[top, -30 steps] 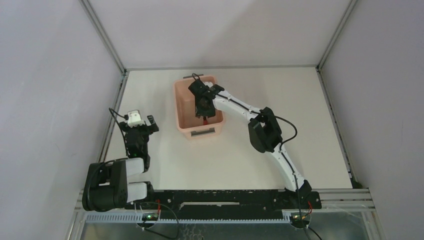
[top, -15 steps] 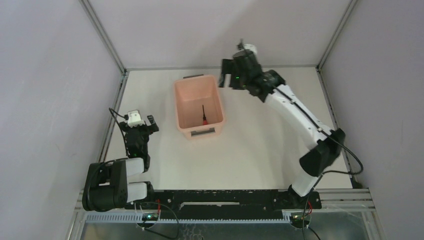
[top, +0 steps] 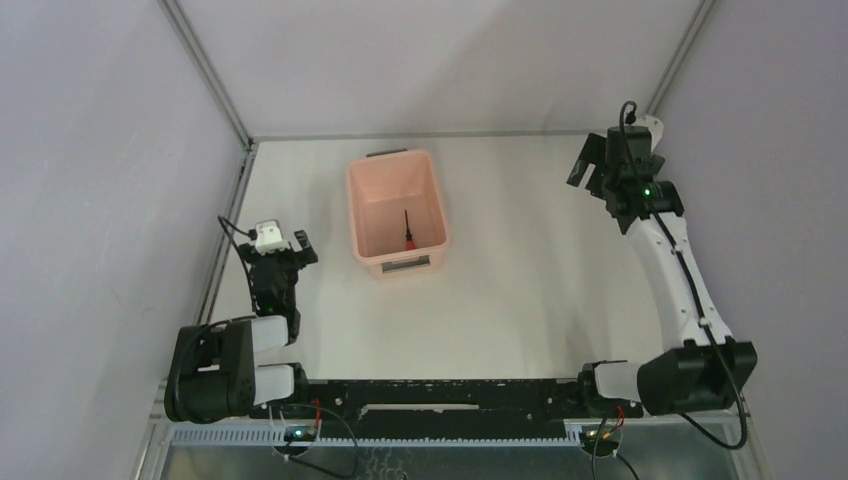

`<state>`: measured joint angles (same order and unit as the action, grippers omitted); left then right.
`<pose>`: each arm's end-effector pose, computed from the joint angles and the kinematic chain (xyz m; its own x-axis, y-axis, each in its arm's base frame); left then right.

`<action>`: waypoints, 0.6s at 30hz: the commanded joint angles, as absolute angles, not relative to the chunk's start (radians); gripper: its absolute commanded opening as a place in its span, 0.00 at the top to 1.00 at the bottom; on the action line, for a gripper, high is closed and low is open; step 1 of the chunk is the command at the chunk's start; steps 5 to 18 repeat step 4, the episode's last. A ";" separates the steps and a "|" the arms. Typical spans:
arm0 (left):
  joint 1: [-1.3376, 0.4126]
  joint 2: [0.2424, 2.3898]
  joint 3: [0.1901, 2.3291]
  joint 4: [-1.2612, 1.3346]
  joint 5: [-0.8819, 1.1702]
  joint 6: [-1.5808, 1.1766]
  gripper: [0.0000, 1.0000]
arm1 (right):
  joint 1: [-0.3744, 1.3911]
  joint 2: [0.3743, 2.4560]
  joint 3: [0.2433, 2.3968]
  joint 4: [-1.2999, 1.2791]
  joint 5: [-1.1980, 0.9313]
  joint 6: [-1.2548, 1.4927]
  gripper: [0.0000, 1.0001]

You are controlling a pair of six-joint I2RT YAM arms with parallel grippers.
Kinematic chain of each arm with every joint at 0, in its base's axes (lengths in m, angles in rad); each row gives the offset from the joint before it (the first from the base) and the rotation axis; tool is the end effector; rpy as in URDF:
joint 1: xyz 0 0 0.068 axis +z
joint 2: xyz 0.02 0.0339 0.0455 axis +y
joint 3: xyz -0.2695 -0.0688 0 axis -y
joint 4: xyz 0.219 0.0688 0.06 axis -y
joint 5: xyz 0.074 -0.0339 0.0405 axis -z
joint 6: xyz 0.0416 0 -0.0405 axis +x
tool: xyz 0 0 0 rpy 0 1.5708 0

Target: Put the screwdriver in the bin

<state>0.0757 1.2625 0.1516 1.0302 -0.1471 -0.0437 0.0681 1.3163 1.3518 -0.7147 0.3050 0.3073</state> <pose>0.2029 0.0215 0.1914 -0.0707 -0.0487 -0.9963 -0.2238 0.9741 -0.0317 0.2576 0.0050 0.3706 -0.5465 0.2519 -0.7987 0.3499 0.9351 0.0556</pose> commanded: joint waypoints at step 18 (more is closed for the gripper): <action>0.069 1.256 0.191 1.060 -0.152 -0.026 0.00 | 0.081 1.247 1.343 -0.627 0.302 0.224 0.00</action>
